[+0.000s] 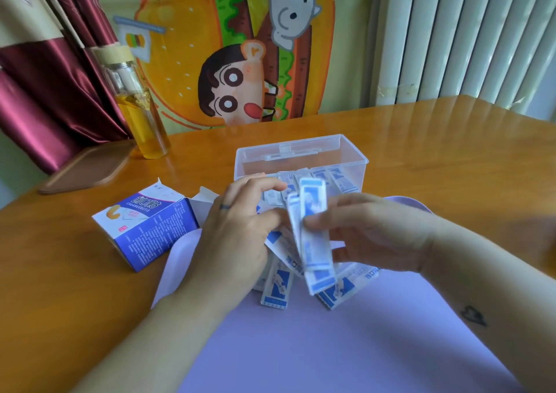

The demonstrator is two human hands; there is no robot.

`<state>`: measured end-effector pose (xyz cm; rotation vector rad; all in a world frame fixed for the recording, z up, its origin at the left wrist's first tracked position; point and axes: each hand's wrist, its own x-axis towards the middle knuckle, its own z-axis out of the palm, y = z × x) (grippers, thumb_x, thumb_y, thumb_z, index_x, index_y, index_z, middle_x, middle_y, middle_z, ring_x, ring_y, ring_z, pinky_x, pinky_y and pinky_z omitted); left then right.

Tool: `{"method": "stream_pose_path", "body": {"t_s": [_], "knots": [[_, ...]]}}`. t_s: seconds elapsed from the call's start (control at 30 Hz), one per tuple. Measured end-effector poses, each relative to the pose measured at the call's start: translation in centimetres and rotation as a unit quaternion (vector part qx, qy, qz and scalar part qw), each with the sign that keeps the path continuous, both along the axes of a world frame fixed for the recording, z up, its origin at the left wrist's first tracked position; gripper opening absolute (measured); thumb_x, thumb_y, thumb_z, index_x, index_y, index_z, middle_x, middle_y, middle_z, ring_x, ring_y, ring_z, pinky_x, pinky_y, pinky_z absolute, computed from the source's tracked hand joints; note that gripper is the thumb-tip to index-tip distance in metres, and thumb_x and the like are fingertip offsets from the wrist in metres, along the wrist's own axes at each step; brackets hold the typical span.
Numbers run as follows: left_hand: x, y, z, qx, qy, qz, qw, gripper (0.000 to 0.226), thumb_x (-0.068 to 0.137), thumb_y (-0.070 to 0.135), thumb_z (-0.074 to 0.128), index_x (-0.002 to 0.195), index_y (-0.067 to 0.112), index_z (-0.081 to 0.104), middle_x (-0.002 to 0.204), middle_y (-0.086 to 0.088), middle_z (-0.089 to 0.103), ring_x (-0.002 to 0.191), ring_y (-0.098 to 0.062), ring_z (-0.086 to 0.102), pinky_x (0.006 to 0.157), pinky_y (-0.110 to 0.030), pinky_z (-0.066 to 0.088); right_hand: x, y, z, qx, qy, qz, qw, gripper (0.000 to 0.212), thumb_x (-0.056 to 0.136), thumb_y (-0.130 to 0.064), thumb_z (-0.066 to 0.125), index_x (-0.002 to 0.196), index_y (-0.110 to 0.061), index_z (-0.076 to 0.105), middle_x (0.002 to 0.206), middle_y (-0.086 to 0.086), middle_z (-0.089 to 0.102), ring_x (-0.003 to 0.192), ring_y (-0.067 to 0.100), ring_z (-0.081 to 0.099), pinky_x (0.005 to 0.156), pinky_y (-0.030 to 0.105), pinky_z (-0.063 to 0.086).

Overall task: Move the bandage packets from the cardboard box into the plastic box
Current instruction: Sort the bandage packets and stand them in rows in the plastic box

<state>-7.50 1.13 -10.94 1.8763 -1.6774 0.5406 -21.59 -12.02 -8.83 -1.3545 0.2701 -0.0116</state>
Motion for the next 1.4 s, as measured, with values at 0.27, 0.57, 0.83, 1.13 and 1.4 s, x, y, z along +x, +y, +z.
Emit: {"method": "stream_pose_path", "body": {"t_s": [0.27, 0.57, 0.83, 1.13, 1.4], "knots": [[-1.4, -0.7, 1.0, -0.05, 0.413, 0.022, 0.909, 0.057, 0.093, 0.002, 0.047, 0.137, 0.037, 0.038, 0.129, 0.015, 0.051, 0.116, 0.002, 0.05, 0.082, -0.009, 0.045, 1.3, 1.2, -1.1, -0.087, -0.035, -0.114, 0.989, 0.025, 0.081, -0.006, 0.066, 0.105, 0.0, 0.064, 0.105, 0.015, 0.071, 0.1, 0.029, 0.067, 0.094, 0.043, 0.051], [-2.2, -0.3, 0.5, 0.074, 0.74, -0.304, 0.595, 0.064, 0.07, 0.057, 0.069, 0.122, 0.021, 0.059, 0.121, -0.002, 0.066, 0.113, -0.017, 0.061, 0.084, -0.028, 0.052, 1.5, 2.0, -0.6, -0.106, -0.084, -0.161, 0.978, 0.031, 0.075, -0.004, 0.073, 0.083, -0.012, 0.044, 0.066, 0.007, 0.064, 0.058, 0.014, 0.062, 0.055, 0.022, 0.049], [-2.0, -0.8, 0.7, -0.069, 0.747, -0.167, 0.639, 0.024, 0.092, 0.025, 0.043, 0.096, 0.013, 0.064, 0.09, -0.007, 0.071, 0.088, -0.018, 0.068, 0.08, -0.032, 0.055, -0.2, 0.5, 0.5, -0.447, 0.019, -0.054, 0.893, 0.02, 0.073, -0.028, 0.078, 0.082, -0.023, 0.061, 0.077, -0.024, 0.065, 0.071, -0.004, 0.061, 0.069, 0.016, 0.049], [-0.1, -0.7, 0.9, -0.133, 0.813, -0.086, 0.56, 0.021, 0.098, 0.021, 0.043, 0.113, 0.018, 0.057, 0.062, 0.004, 0.049, 0.038, -0.004, 0.032, 0.046, -0.015, 0.044, -1.8, -1.8, 0.4, -0.589, 0.229, 0.102, 0.768, 0.027, 0.072, -0.036, 0.077, 0.088, -0.034, 0.056, 0.093, -0.014, 0.06, 0.088, 0.009, 0.06, 0.065, 0.017, 0.05], [-0.6, -0.9, 0.6, -0.063, 0.814, -0.073, 0.573, 0.022, 0.098, 0.015, 0.042, 0.104, 0.018, 0.063, 0.058, 0.004, 0.038, 0.04, -0.003, 0.035, 0.045, -0.017, 0.046, -1.9, -1.4, 0.9, -0.584, 0.22, 0.179, 0.761, 0.014, 0.076, -0.038, 0.074, 0.076, -0.037, 0.06, 0.071, -0.017, 0.057, 0.062, -0.002, 0.051, 0.061, 0.016, 0.039]]}}
